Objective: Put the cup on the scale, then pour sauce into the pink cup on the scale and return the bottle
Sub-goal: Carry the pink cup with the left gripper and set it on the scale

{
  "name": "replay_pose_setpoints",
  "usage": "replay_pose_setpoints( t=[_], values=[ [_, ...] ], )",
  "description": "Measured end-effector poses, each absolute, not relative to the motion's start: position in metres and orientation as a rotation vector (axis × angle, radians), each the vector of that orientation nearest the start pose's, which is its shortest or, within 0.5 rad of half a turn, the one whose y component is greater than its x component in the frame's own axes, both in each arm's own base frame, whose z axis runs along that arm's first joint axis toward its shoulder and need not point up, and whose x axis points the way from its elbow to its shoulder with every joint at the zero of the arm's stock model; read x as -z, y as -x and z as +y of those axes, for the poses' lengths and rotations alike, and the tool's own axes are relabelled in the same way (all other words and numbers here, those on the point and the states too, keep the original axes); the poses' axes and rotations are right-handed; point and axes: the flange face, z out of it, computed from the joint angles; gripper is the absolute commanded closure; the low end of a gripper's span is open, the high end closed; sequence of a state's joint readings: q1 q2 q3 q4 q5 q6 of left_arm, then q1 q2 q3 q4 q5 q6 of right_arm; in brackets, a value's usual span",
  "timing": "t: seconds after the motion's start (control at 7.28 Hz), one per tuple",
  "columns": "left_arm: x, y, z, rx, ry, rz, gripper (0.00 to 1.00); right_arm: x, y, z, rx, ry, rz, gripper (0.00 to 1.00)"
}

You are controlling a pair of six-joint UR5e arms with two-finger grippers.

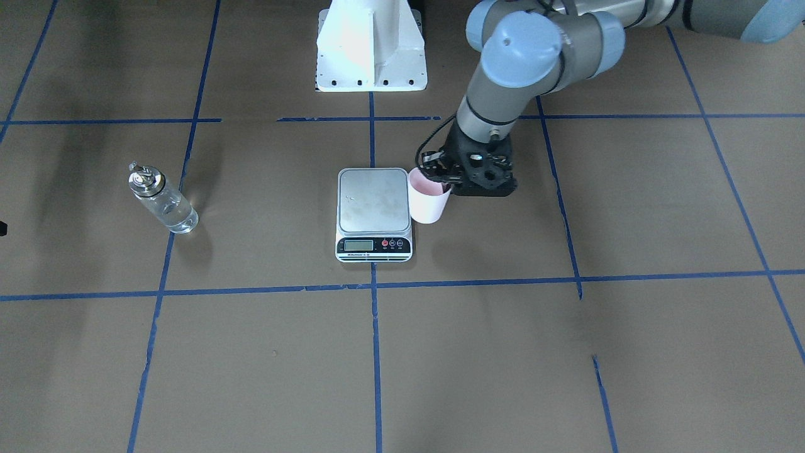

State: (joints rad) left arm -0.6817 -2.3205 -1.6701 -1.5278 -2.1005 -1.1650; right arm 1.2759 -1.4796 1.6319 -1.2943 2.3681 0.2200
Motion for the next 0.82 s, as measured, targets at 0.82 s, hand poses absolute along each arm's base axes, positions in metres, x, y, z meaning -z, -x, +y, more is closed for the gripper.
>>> replay_pose_setpoints(
  t=[0.82],
  values=[
    [-0.15,-0.536,-0.466,0.027,0.175,0.906,1.0,-0.552,0.113,-0.537,0.255,-0.174,-0.862,0.0]
  ],
)
